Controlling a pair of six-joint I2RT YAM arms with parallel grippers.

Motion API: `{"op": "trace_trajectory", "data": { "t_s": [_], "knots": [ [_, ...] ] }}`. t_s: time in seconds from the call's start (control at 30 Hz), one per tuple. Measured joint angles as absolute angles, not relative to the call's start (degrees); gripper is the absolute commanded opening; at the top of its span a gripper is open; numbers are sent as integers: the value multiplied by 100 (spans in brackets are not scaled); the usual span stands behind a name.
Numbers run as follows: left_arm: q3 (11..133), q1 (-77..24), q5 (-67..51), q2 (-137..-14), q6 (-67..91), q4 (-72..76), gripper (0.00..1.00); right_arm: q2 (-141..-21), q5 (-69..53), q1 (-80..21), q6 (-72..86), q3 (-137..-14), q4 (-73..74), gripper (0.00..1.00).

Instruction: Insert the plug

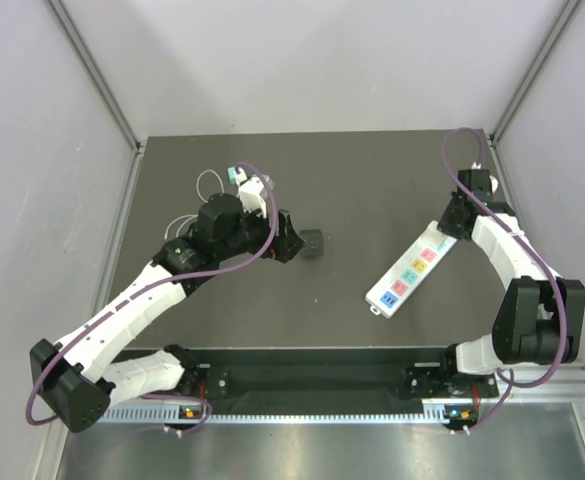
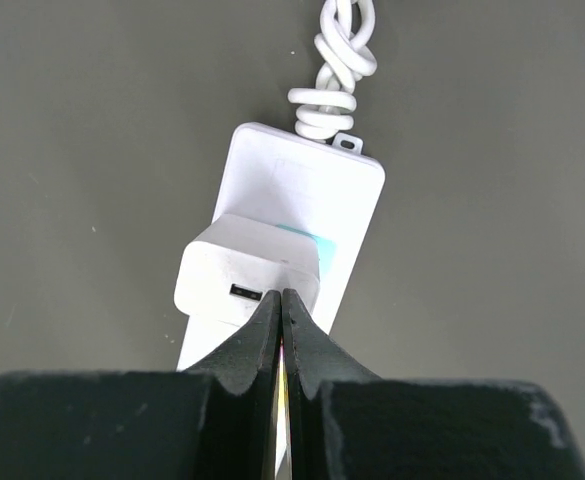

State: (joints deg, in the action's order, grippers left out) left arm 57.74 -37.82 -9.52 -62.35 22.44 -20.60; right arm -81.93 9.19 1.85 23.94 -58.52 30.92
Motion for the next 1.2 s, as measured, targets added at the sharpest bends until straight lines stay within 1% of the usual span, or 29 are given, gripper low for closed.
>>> {"op": "trace_trajectory", "data": {
  "t_s": [0.23,0.43,0.6,0.97,1.0,1.03,1.07,1.17,1.2],
  "knots": [
    [5774,-3782,-926,-6239,2237,-2060,95,-8160,899,226,2366,-5850,3129,0],
    [5774,-3782,-770,-6254,2228,-2060,96,-7940,626,244,2362,-5850,3350,0],
    [5774,-3785,-587,-6462,2202,-2082,96,-7679,370,244,2359,-5704,3148,0],
    [6088,-3848,-47,-7144,2134,-2456,98,-8152,270,244,2032,-5548,3179,1],
    [6160,-3848,-10,-7218,2137,-2495,98,-8108,224,244,2010,-5548,3177,2],
    [6230,-3848,23,-7310,2145,-2519,98,-8031,152,244,1997,-5548,3179,7],
    [6329,-3848,82,-7465,2150,-2545,98,-7929,23,244,1997,-5548,3179,17],
    [6488,-3852,119,-7789,2152,-2585,98,-7382,-510,242,1966,-5548,3131,35],
    [6587,-3854,121,-7983,2152,-2628,98,-7164,-714,242,1959,-5548,3083,44]
  ]
}}
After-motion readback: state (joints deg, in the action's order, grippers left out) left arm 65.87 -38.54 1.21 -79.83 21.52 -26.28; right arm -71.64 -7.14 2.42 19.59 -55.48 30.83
